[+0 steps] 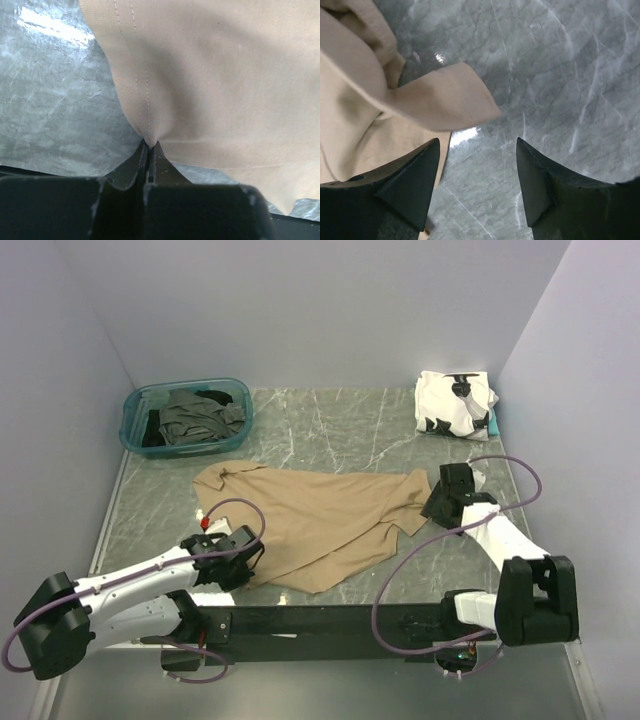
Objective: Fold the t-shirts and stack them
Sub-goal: Flatten the tshirt out
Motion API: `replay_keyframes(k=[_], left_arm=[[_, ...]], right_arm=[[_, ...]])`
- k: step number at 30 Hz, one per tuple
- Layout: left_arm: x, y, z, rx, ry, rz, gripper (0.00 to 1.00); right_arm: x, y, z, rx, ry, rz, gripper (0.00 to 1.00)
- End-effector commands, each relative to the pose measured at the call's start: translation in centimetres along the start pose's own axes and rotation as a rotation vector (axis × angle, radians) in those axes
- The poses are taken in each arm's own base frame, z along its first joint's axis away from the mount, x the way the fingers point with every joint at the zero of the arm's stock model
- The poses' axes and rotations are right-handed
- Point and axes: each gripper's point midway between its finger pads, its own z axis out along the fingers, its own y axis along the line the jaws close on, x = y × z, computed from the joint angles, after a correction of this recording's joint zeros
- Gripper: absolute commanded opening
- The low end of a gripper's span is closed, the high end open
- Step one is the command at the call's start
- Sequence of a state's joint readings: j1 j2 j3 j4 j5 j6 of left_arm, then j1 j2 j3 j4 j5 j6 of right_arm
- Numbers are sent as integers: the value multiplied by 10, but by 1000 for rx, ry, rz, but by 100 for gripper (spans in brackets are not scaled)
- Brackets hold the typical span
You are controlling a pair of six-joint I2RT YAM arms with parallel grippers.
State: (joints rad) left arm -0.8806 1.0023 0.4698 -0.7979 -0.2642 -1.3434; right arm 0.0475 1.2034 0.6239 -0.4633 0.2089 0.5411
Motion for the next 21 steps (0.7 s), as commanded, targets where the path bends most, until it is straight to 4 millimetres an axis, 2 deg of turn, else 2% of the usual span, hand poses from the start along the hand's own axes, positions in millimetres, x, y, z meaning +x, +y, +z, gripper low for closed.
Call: replay_keyframes(k=[1,2,7,11,19,21], left_arm=[[-6,4,3,0,-45,-11,1],[-6,3,2,3,-44,-14,1],[-9,4,1,7,-60,-21,1],[-10,3,0,15,-66,-27,1],[-12,3,-2,19,-72,-31,1],[-12,4,-1,12,-72,-35,1]], right_arm=[[-27,11,4,0,-56,-6,69],[-36,14,6,-2,-79,-2,69],[-46,16,21,64,-35,-50,65],[-59,25,28,58,-37,-93,65],[-49,44,51,-9,62,-173,65],[-48,45,54,2,83,-170,60]])
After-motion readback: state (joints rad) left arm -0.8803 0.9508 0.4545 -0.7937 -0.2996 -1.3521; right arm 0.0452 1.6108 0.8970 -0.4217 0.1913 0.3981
